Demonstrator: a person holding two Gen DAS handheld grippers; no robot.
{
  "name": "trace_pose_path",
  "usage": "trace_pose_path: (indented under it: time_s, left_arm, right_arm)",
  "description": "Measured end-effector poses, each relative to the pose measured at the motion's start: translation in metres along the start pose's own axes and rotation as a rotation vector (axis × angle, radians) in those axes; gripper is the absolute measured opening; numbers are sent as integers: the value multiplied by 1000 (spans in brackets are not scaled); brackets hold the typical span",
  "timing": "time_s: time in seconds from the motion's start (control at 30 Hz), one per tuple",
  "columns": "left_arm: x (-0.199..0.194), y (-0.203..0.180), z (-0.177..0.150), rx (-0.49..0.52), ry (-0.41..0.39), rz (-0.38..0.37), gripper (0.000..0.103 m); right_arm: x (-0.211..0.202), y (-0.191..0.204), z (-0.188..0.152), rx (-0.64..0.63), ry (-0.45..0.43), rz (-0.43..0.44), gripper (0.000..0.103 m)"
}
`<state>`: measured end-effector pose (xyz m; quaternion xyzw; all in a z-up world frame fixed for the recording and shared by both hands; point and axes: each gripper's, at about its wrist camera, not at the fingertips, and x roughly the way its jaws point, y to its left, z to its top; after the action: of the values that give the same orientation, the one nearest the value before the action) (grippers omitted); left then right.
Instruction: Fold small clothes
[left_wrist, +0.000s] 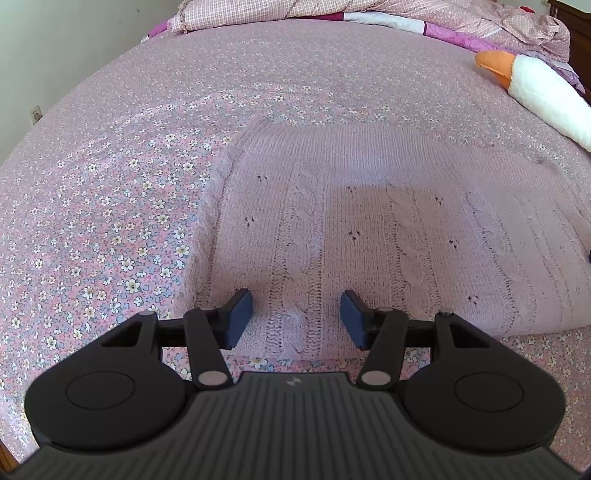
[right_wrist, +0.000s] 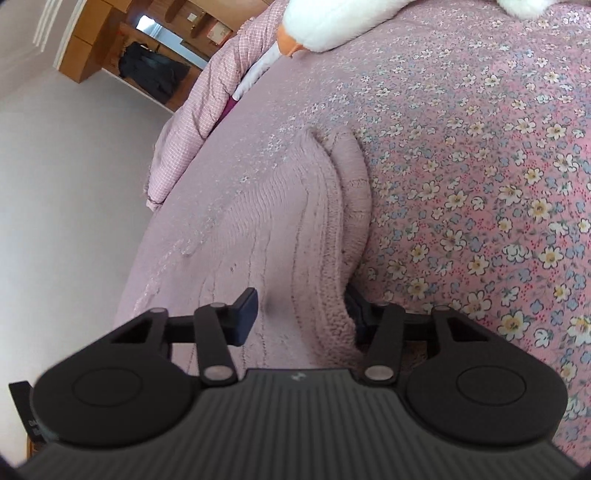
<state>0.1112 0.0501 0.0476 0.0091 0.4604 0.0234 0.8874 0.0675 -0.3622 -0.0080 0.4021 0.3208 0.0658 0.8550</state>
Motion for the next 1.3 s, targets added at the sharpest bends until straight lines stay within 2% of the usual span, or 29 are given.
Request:
trace_pose_path:
  time_s: [0.17, 0.4, 0.5, 0.6, 0.73, 0.87, 1.13, 1.3]
  left_arm:
    - [0, -1, -1, 3, -2, 4, 62]
    - [-3, -2, -1, 6, 1, 3, 62]
    - [-7, -1, -3, 5, 1, -3, 62]
    - [-14, 2, -5, 3, -4, -15, 62]
    - [-24, 13, -9, -27, -14, -25, 62]
    - [-36, 25, -11, -43, -28, -35, 62]
    - [-41, 55, 0, 10, -44, -28, 62]
    - [-38, 77, 11, 23, -78, -61, 62]
  right_arm:
    - [-9, -12, -8, -3, -19, 4, 32]
    - [-7, -6, -6, -7, -20, -31, 31]
    - [-9, -2, -2, 62, -17, -19, 28]
    - [-14, 16, 2, 13, -42, -8, 28]
    - [-15, 46, 6, -96, -69, -37, 27]
    - [-15, 66, 8, -122, -83, -40, 27]
    - [-8, 116, 9, -237, -106, -11, 27]
    - [1, 155, 4, -289, -110, -5, 26]
